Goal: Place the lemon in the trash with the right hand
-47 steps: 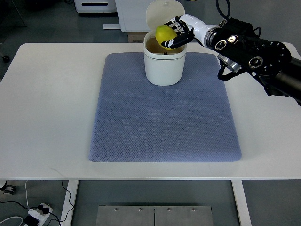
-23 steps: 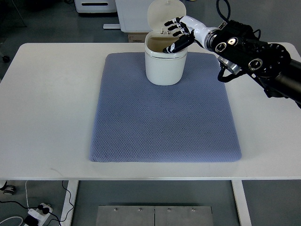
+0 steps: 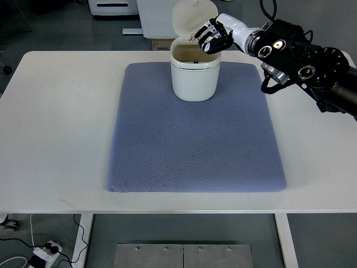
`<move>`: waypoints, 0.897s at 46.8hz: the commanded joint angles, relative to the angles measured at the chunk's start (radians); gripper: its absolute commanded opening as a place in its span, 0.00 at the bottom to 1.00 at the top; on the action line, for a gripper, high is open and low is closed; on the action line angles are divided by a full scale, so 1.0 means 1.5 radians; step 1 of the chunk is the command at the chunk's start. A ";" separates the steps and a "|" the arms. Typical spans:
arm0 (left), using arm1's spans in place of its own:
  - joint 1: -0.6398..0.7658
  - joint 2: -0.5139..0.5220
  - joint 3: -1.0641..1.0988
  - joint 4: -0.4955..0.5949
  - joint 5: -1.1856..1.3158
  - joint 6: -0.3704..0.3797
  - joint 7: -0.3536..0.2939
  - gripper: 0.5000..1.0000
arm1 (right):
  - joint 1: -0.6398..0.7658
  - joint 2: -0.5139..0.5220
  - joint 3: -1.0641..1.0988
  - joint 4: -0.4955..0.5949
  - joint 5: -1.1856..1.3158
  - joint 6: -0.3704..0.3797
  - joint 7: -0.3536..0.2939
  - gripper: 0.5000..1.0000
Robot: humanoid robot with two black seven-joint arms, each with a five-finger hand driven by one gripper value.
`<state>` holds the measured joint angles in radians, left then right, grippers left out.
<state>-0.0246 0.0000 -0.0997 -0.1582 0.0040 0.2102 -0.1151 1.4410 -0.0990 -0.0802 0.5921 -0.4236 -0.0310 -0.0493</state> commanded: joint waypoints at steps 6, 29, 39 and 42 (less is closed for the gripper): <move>0.000 0.000 0.000 -0.001 0.000 0.000 0.000 1.00 | 0.001 -0.055 0.004 0.007 0.004 0.017 0.000 0.13; 0.000 0.000 0.000 0.000 -0.001 0.000 0.000 1.00 | -0.042 -0.156 0.088 0.011 0.004 0.024 -0.002 0.98; 0.000 0.000 0.000 0.000 0.000 0.000 0.000 1.00 | -0.086 -0.177 0.183 0.028 0.004 0.024 0.003 1.00; 0.000 0.000 0.000 0.000 -0.001 0.000 0.000 1.00 | -0.106 -0.179 0.212 0.028 0.004 0.024 0.004 1.00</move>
<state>-0.0244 0.0000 -0.0997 -0.1583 0.0037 0.2102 -0.1152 1.3075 -0.3655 0.1957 0.6334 -0.4169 0.0040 -0.0435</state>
